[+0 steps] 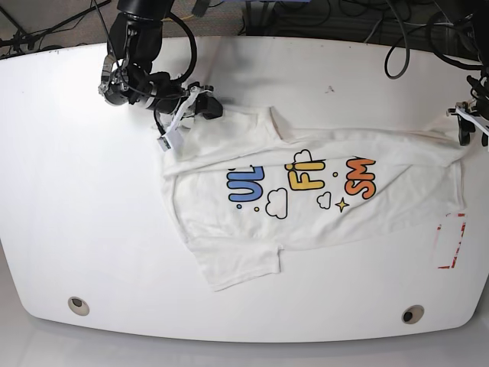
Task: Fold the T-shirt properly
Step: 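Shift the right gripper along the shirt edge, keeping the left gripper holding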
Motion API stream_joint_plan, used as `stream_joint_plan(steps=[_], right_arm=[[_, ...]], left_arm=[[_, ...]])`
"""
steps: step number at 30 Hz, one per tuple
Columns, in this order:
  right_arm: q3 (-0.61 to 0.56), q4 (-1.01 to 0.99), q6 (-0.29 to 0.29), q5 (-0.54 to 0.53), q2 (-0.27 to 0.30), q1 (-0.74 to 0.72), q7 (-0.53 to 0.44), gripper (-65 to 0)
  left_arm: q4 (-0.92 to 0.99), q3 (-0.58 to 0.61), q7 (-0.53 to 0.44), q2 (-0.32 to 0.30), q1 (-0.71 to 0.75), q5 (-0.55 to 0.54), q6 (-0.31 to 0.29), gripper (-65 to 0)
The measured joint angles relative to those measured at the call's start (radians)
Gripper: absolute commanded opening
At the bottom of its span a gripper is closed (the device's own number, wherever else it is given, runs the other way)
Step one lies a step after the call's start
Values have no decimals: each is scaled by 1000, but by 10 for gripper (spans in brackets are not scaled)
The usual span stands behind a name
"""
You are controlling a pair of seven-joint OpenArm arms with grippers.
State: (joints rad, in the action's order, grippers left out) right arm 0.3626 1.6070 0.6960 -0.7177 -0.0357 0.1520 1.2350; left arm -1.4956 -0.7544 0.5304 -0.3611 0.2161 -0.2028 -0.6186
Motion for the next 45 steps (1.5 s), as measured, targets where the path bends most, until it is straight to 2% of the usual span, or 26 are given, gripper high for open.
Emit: stream_joint_plan(steps=[5, 11, 20, 30, 31, 33, 38, 40, 45], right_arm=[[0, 99, 0, -23, 28, 10, 0, -650], [-3, 126, 0, -155, 79, -46, 0, -650], [-2, 119, 0, -156, 113, -181, 6, -650], [-2, -108, 0, -151, 114, -362, 8, -644], [-2, -129, 0, -150, 114, -377, 3, -620], [-2, -185, 0, -153, 116, -413, -3, -533], [-3, -267, 0, -150, 173, -465, -3, -238], [-1, -267, 0, -154, 203, -466, -8, -192], [6, -266, 0, -158, 293, -430, -12, -206]], left_arm=[[0, 0, 0, 0, -1, 0, 0, -325], [0, 0, 0, 0, -2, 0, 0, -325], [0, 0, 0, 0, 0, 3, 0, -325], [0, 0, 0, -1, -1, 4, 0, -325], [0, 0, 0, -3, -1, 3, 0, -325], [0, 0, 0, -3, -3, 3, 0, -325], [0, 0, 0, -5, -6, 3, 0, -325], [0, 0, 0, -5, -11, 3, 0, -325], [1, 0, 5, -6, -62, 4, 0, -325]])
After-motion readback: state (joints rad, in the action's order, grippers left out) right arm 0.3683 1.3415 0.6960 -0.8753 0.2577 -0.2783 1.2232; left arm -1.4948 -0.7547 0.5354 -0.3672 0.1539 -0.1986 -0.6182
